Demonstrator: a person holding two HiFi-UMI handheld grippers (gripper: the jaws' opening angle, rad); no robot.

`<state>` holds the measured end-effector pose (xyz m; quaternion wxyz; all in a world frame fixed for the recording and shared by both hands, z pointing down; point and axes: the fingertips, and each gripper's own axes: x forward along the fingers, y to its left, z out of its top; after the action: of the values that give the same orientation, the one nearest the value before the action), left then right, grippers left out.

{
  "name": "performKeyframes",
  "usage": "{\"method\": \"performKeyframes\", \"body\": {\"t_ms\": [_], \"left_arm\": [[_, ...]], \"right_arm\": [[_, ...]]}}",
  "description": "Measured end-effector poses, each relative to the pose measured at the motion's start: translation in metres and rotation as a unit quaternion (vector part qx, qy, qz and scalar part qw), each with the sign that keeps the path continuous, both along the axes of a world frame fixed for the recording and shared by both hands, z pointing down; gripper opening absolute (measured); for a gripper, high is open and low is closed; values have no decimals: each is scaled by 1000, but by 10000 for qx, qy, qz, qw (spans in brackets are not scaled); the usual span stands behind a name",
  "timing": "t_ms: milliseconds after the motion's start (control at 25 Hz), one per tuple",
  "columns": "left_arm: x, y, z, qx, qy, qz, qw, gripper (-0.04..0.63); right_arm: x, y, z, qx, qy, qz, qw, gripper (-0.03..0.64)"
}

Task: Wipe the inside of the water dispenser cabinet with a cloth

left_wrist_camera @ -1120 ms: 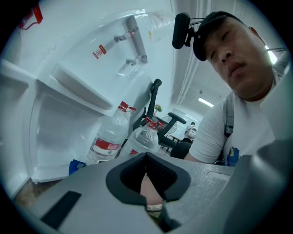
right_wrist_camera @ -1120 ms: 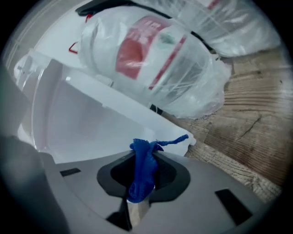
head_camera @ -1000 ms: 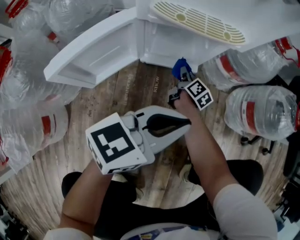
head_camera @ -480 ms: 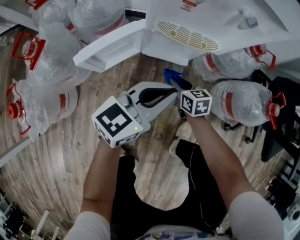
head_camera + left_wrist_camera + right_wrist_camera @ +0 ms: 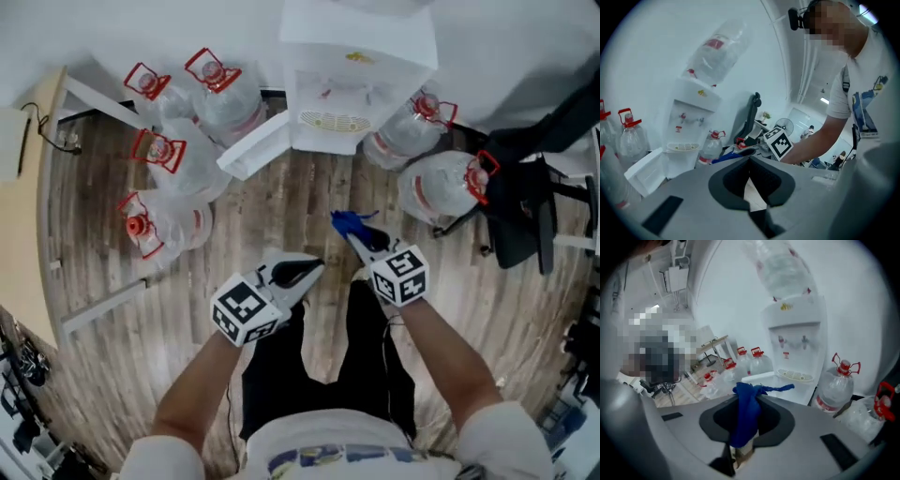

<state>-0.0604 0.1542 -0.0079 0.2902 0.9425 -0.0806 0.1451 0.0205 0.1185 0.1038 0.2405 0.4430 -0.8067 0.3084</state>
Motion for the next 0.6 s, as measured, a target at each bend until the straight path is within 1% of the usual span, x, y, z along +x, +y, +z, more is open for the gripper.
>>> {"method": "performKeyframes", "body": {"t_ms": [120, 200, 240, 400, 520, 600], "left_arm": [[-13, 42, -79, -25, 17, 370, 9993, 2], [-19, 61, -117, 111, 60, 524, 9985, 2], [-23, 74, -132, 176, 53, 551, 9983, 3], [-35, 130, -172, 419, 7, 456, 9981, 3], [-37, 172, -201, 604, 116, 300, 9977, 3], [-40, 207, -217, 646, 195, 319, 9972, 2]], "right_arm": [[-21, 45, -89, 249, -54, 39, 9997, 66], [-30, 68, -134, 481, -40, 10, 9988, 66], [-34, 84, -152, 521, -76, 9, 9986, 66], [-44, 152, -198, 599, -205, -9, 9980, 66], [-38, 189, -230, 867, -160, 43, 9961, 66], [-37, 218, -250, 1006, -132, 95, 9948, 66]]}}
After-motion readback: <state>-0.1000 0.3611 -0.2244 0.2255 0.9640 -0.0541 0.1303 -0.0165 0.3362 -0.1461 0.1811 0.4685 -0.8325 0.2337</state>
